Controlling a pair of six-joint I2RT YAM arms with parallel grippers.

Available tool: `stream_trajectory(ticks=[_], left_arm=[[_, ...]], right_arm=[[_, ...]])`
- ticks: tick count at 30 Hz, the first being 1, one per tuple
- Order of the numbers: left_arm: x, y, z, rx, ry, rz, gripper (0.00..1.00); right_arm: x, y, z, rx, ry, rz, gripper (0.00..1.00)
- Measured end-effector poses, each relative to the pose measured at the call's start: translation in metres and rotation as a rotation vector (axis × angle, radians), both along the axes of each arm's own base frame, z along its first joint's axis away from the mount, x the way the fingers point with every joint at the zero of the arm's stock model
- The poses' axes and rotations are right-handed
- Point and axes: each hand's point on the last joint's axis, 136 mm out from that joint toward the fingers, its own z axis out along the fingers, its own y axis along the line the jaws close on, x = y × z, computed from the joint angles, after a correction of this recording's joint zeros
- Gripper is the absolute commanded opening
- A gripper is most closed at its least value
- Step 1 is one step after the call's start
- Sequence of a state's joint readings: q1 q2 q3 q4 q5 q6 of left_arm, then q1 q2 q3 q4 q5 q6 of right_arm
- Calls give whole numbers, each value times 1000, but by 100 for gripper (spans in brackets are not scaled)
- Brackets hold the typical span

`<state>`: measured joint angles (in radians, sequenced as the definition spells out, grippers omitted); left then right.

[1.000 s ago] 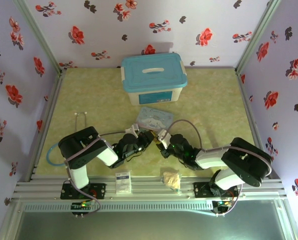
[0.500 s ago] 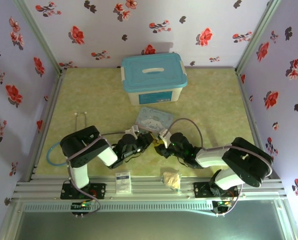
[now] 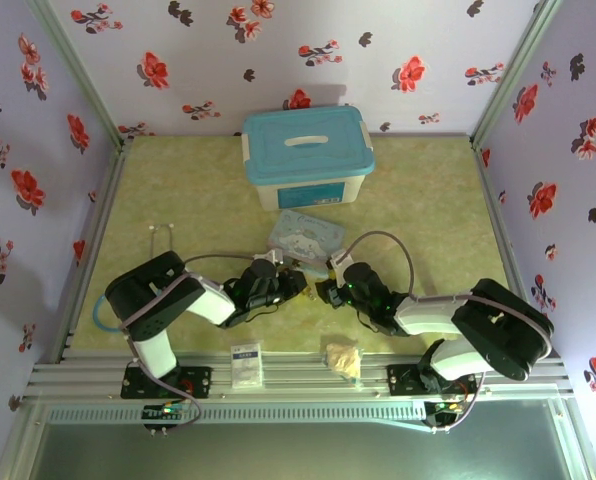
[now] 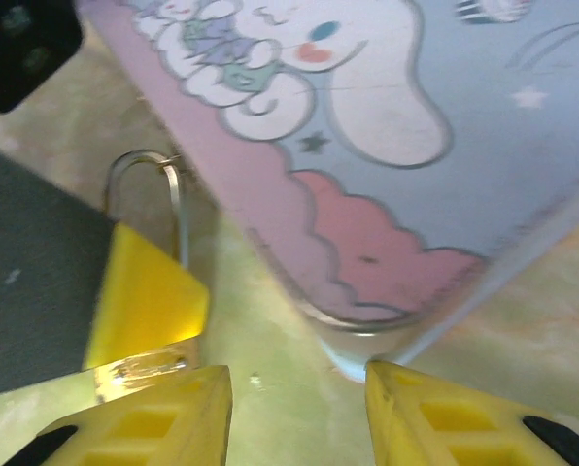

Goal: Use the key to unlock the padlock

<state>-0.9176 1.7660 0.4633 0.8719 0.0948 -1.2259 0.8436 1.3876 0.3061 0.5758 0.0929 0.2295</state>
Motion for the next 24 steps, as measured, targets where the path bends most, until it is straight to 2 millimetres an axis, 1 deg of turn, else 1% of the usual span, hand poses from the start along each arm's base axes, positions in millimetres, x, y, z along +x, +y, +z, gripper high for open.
stream_trajectory(ticks=[1, 4, 7, 10, 12, 15, 20, 24], left_arm=[[0, 0, -1, 8, -3, -3, 11], [2, -2, -2, 37, -12, -21, 12], [3, -1, -2, 97, -24, -35, 12], [2, 9, 0, 175, -42, -41, 13], [1, 17, 0, 243, -48, -48, 18], [0, 26, -1, 329, -58, -68, 18], [-1, 31, -2, 446, -71, -114, 21], [-4, 40, -7, 545, -74, -138, 26]], right_arm=[[3, -4, 0, -5, -7, -26, 41], [10, -12, 0, -24, -20, -80, 41], [12, -15, -1, -33, -25, -98, 40], [13, -18, -2, -45, -29, -114, 40], [14, -21, -2, -54, -34, -127, 40], [15, -24, -4, -66, -34, -139, 40], [16, -26, -9, -81, -28, -146, 40], [16, -27, -10, -87, -27, -149, 40]])
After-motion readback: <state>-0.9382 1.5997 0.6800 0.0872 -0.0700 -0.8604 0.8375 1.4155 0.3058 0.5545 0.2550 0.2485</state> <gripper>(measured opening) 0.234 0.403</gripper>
